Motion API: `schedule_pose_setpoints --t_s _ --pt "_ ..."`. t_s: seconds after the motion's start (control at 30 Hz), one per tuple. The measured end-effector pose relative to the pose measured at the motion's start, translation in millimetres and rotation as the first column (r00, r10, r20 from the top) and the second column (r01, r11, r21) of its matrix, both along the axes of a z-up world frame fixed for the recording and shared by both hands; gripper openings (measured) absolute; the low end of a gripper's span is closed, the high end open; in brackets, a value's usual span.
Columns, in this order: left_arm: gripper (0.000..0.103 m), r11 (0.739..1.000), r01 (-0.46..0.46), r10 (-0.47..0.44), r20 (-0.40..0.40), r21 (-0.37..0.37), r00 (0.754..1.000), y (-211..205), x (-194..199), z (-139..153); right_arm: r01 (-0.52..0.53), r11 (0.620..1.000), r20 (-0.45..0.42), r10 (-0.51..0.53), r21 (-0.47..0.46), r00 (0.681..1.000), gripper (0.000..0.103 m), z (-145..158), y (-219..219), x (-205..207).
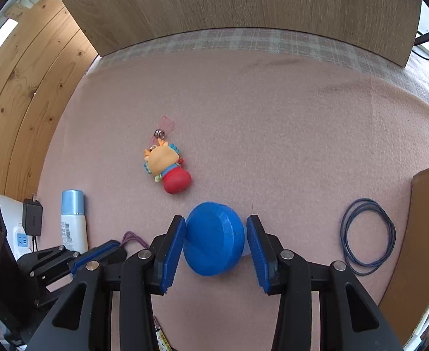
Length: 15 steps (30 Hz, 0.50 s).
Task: Organize objects
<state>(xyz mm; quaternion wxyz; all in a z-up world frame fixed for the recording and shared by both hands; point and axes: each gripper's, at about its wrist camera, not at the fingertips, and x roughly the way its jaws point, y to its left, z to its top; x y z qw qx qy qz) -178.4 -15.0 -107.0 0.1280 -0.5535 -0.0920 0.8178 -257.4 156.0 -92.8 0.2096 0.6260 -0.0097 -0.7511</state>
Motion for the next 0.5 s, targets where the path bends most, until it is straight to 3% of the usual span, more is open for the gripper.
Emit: schedule_pose_setpoints --t_s 0.23,0.37,0.5 --pt "0.002 1.0 0.007 -0.007 -0.002 0.0 1.0 -9.0 -0.3 1.9 -0.058 0.998 -0.004 0.058 0.018 0.998 0.031 9.7 13.9 33.6" --pt "0.002 1.0 0.008 -0.008 -0.004 0.007 1.0 -6.4 1.0 0.5 -0.089 0.995 0.012 0.089 0.046 0.996 0.031 8.5 23.2 57.7" --pt "0.002 1.0 0.01 -0.01 -0.006 0.003 1.0 -4.4 1.1 0.8 -0.035 0.999 -0.014 0.035 0.03 0.999 0.031 14.0 37.2 65.3"
